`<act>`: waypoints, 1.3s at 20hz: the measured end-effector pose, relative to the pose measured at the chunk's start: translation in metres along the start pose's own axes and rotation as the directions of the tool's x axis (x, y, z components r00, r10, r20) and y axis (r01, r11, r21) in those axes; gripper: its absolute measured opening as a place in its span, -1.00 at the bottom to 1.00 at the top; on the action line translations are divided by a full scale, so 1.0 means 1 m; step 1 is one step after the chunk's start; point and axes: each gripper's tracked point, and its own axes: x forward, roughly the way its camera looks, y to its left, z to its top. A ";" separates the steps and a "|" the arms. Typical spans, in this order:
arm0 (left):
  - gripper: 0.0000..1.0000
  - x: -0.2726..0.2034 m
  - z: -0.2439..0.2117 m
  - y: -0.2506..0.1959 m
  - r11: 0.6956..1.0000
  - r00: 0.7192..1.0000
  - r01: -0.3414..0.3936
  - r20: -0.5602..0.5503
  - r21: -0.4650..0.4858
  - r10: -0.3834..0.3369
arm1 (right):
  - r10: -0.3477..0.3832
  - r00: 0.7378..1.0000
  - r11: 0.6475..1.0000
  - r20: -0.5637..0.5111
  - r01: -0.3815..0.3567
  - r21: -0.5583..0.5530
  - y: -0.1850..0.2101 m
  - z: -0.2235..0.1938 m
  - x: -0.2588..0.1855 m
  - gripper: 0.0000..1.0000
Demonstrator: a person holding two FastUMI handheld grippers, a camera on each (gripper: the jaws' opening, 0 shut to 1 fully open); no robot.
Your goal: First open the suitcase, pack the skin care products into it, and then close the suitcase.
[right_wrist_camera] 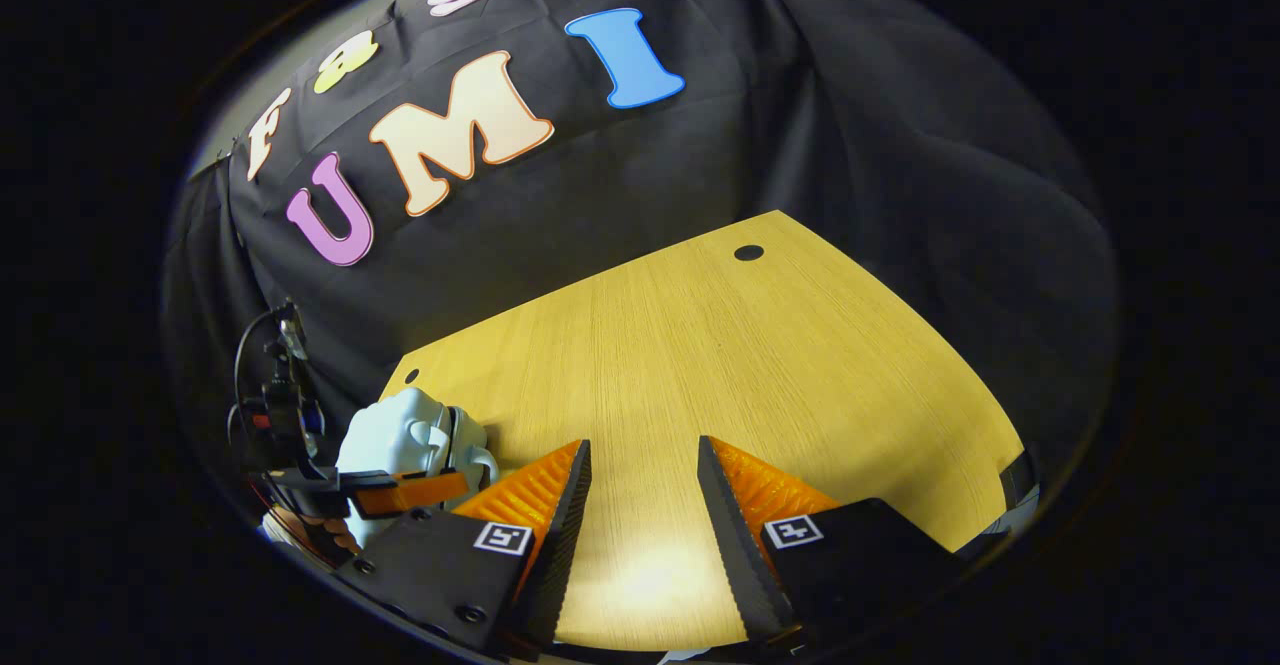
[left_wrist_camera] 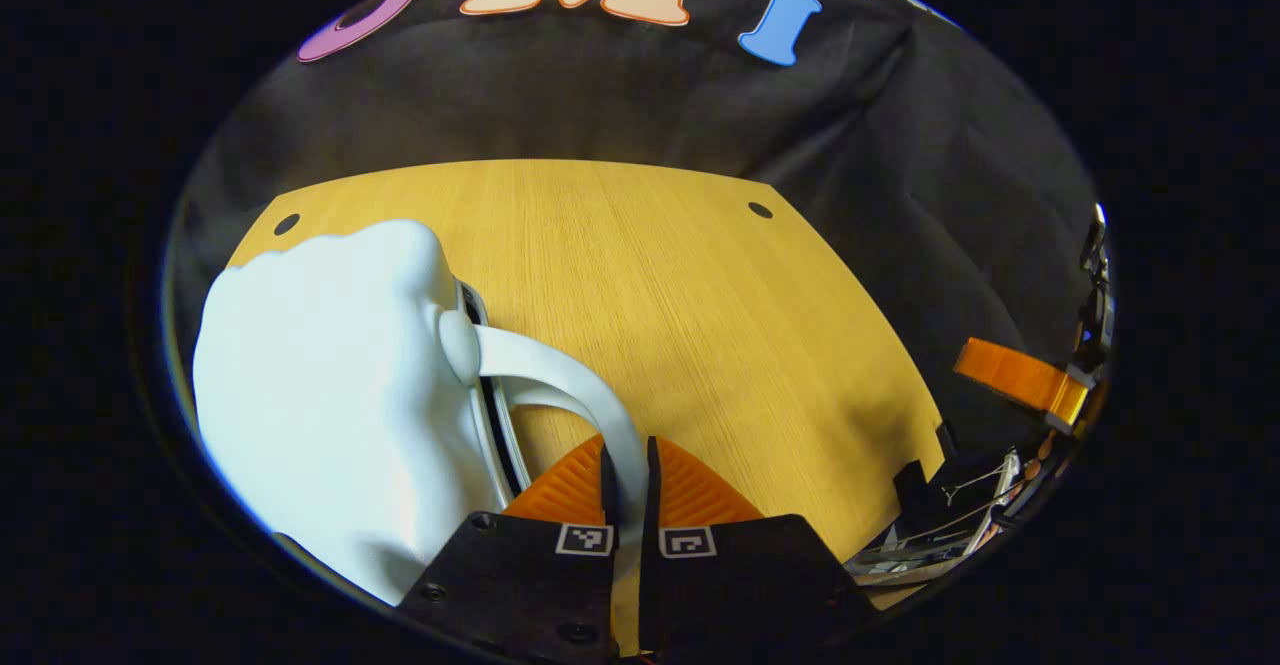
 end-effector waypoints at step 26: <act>0.89 -0.264 0.211 -0.060 0.957 0.489 -0.286 0.866 0.044 0.106 | 0.244 0.840 0.962 0.485 -0.148 -0.227 0.126 0.160 -0.101 0.38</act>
